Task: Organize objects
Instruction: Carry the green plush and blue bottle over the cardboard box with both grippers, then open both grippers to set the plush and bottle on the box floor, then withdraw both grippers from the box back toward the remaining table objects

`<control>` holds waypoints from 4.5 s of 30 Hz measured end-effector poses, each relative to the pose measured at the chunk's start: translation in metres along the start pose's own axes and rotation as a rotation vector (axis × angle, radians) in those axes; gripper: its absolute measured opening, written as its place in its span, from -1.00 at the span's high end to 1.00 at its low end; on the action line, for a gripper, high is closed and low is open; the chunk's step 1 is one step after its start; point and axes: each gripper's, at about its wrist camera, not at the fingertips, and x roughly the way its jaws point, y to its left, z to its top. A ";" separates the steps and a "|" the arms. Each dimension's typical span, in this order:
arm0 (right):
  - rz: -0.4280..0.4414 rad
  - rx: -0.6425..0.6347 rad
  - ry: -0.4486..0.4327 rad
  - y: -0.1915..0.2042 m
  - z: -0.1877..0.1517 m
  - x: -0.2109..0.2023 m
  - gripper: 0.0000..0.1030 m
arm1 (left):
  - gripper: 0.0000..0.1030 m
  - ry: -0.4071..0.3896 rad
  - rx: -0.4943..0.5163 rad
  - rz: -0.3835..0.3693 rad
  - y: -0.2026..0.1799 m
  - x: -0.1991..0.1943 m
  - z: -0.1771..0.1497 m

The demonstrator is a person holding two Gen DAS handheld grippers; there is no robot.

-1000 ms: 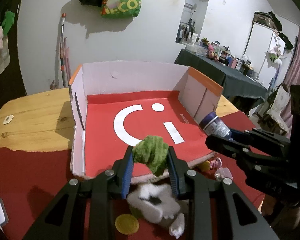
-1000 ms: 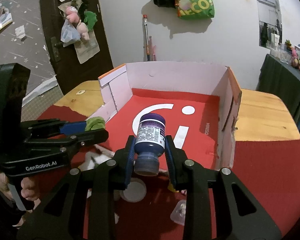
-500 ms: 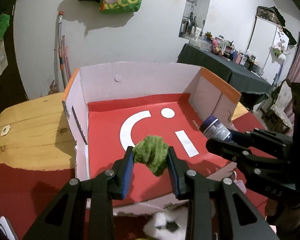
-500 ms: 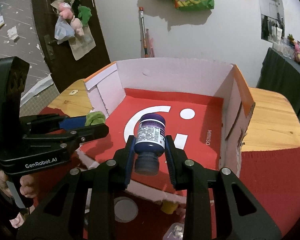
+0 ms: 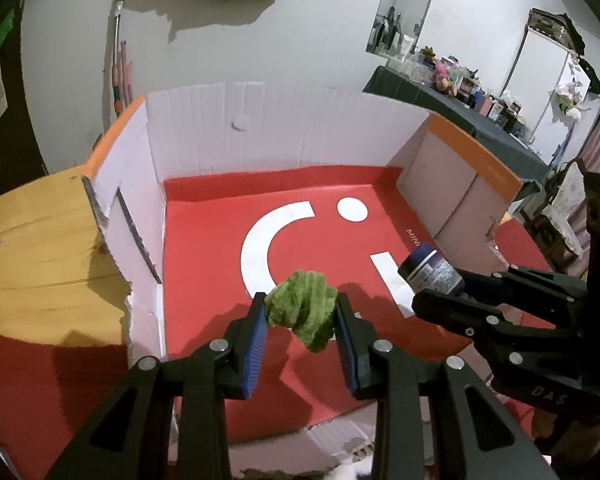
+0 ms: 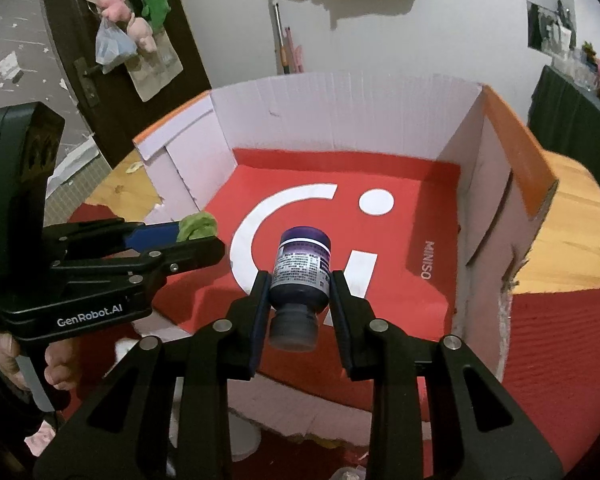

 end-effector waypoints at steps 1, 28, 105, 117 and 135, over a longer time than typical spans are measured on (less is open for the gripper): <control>0.002 0.003 0.011 -0.001 -0.001 0.003 0.46 | 0.34 0.004 0.000 -0.001 0.000 0.002 0.000; -0.023 -0.006 0.082 -0.009 -0.009 0.029 0.46 | 0.34 0.065 -0.012 0.009 0.009 0.027 -0.006; 0.003 0.006 -0.039 0.011 -0.026 -0.027 -0.38 | -0.58 -0.056 -0.020 0.069 0.000 -0.039 -0.020; 0.004 0.004 -0.050 0.015 -0.033 -0.039 -0.49 | -0.81 -0.072 -0.046 0.071 0.001 -0.049 -0.033; -0.012 0.004 -0.091 0.020 -0.050 -0.064 -0.83 | -1.00 -0.123 -0.070 0.114 0.001 -0.070 -0.056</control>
